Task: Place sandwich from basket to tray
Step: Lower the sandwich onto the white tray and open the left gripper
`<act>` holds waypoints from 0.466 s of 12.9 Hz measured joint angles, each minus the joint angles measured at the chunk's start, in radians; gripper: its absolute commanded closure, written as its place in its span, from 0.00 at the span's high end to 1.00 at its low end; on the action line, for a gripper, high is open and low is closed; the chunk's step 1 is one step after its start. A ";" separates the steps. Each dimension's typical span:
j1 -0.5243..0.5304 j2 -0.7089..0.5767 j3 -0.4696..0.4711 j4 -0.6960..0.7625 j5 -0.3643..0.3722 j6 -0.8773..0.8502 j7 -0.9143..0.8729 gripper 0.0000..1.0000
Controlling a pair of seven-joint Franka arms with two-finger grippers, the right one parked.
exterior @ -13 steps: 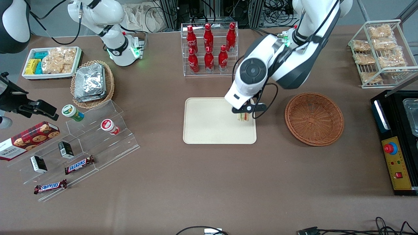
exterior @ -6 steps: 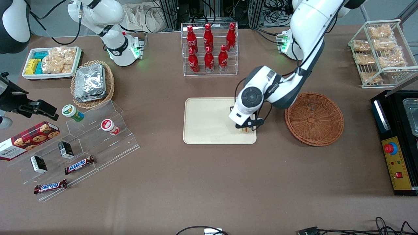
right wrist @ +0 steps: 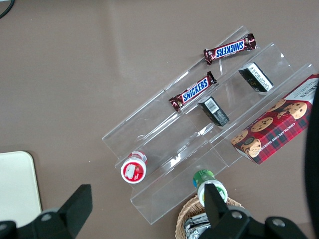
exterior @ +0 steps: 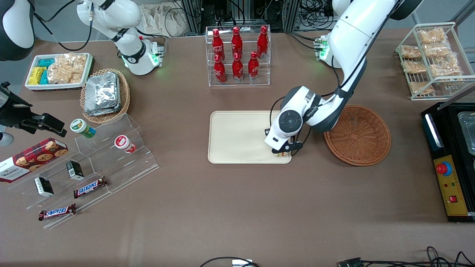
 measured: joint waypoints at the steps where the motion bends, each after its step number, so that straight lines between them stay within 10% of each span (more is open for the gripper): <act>1: 0.000 0.000 0.000 0.000 0.000 0.000 0.000 1.00; 6: 0.000 -0.003 0.000 0.008 0.001 0.000 -0.001 1.00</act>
